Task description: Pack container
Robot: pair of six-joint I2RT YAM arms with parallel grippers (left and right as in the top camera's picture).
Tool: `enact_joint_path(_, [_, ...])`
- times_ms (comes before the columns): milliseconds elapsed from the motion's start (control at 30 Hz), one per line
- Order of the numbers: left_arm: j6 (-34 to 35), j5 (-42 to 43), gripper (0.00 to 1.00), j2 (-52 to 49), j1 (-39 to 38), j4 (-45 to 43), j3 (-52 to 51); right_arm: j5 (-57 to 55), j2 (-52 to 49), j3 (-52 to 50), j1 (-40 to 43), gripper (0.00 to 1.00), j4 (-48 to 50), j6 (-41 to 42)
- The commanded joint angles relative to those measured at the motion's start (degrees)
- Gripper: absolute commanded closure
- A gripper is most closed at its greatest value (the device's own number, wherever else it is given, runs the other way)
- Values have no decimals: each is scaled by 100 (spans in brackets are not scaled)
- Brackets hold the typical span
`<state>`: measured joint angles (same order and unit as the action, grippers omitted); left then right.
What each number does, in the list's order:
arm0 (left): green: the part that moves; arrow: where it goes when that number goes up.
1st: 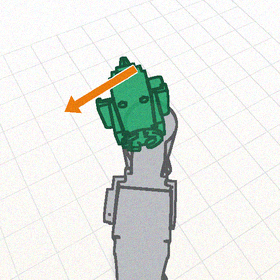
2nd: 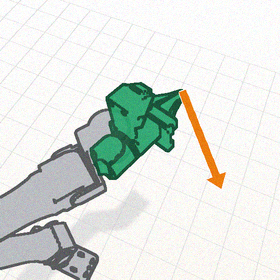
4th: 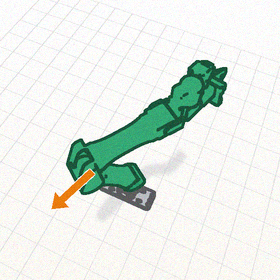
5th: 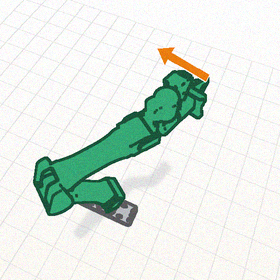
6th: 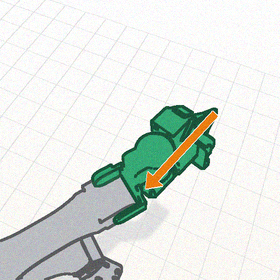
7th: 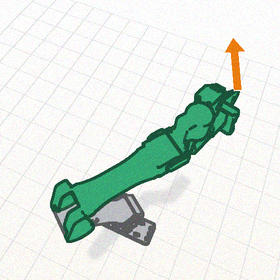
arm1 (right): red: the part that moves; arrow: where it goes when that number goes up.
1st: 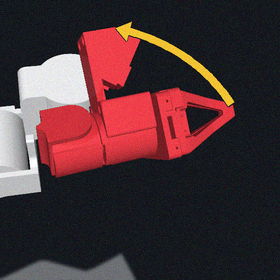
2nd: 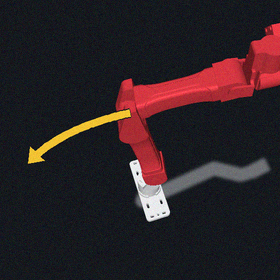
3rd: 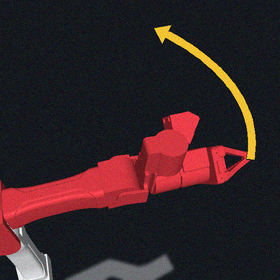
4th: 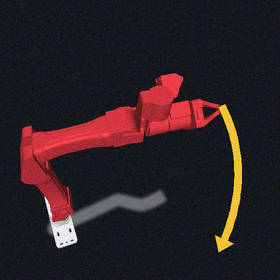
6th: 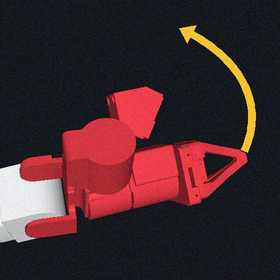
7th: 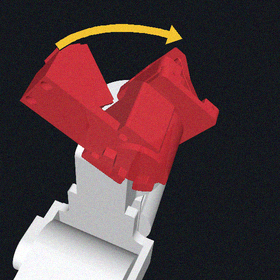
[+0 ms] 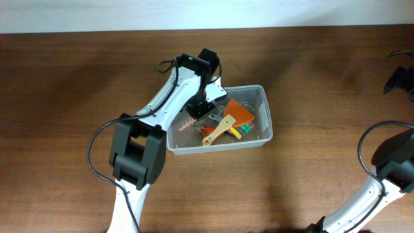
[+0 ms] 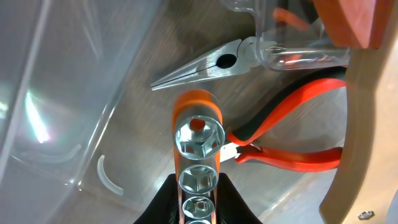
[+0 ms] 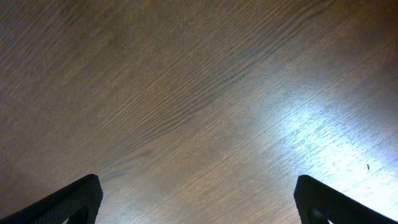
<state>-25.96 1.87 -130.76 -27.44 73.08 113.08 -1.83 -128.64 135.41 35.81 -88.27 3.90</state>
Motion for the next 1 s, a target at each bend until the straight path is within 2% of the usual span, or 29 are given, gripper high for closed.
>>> enact_joint_path(0, [-94,-15,85,-13,-2,4,15,31,94,11,-28,1,0,24])
enact_joint_path(233, [-94,-15,82,-13,-2,4,15,31,94,11,-28,1,0,24])
enact_joint_path(300, [-94,-15,77,-13,0,4,15,31,94,11,-28,1,0,24])
enact_joint_path(733, [-52,-20,75,-9,-2,-31,68,31,94,11,-28,1,0,24])
enact_joint_path(967, [251,-17,74,4,0,658,1174,31,94,11,-28,1,0,24])
